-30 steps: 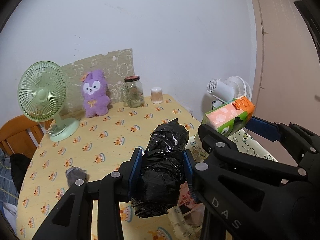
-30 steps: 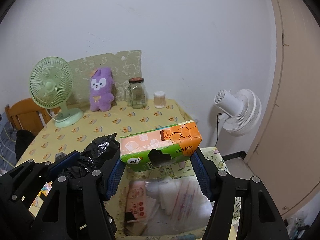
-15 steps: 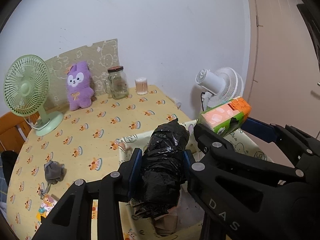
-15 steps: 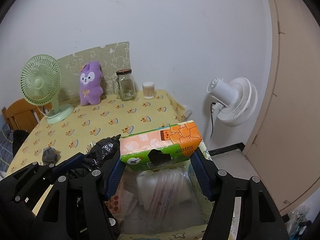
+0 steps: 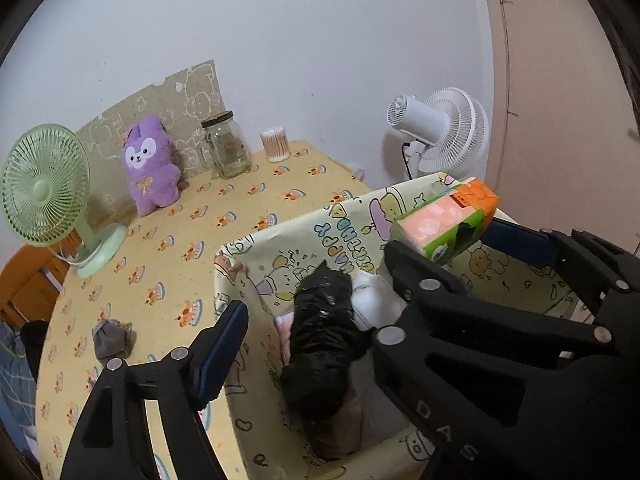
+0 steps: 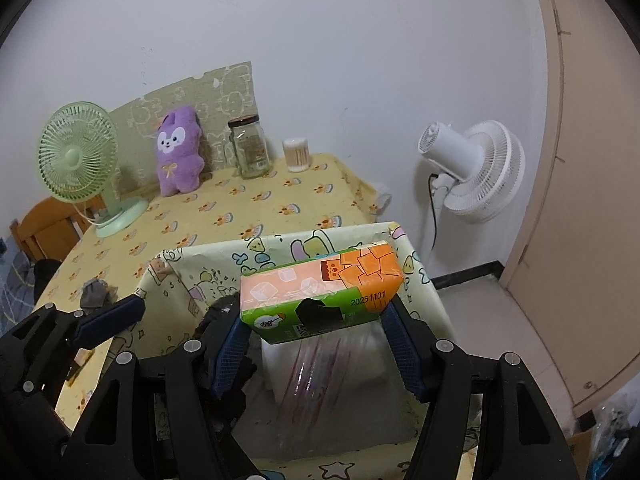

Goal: Organize soft objects
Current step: 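Lower the black bundle and tissue pack into the gift box and open both tools, then withdraw both tools and move them toward the cartoon tissue pack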

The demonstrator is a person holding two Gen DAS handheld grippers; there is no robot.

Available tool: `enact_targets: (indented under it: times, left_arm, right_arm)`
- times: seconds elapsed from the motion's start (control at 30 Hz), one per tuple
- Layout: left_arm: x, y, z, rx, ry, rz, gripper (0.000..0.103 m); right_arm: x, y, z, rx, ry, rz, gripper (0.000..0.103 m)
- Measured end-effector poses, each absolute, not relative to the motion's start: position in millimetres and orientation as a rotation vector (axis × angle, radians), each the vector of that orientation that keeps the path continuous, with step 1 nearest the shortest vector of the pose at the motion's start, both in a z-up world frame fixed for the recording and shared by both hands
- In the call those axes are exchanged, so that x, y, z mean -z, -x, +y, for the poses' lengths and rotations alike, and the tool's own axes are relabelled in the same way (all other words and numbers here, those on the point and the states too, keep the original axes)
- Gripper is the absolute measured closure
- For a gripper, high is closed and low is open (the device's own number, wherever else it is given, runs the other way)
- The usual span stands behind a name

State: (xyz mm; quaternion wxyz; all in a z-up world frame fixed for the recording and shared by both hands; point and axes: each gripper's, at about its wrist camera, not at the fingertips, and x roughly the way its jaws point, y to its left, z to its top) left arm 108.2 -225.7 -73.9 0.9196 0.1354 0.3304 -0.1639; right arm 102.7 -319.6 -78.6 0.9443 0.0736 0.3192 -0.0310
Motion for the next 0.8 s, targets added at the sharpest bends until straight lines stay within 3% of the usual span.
enact_targets:
  times: [0.2, 0.8]
  left_arm:
    - [73.0, -103.8, -224.6, 0.337, -0.271, 0.672, 0.020]
    - [52.1, -81.5, -204.1, 0.351, -0.217, 0.633, 0.014]
  right_arm:
    - [76.5, -93.9, -319.0, 0.084, -0.156, 0.609, 0.007]
    - [53.5, -68.9, -301.2, 0.109, -0.179, 0.611, 0.002]
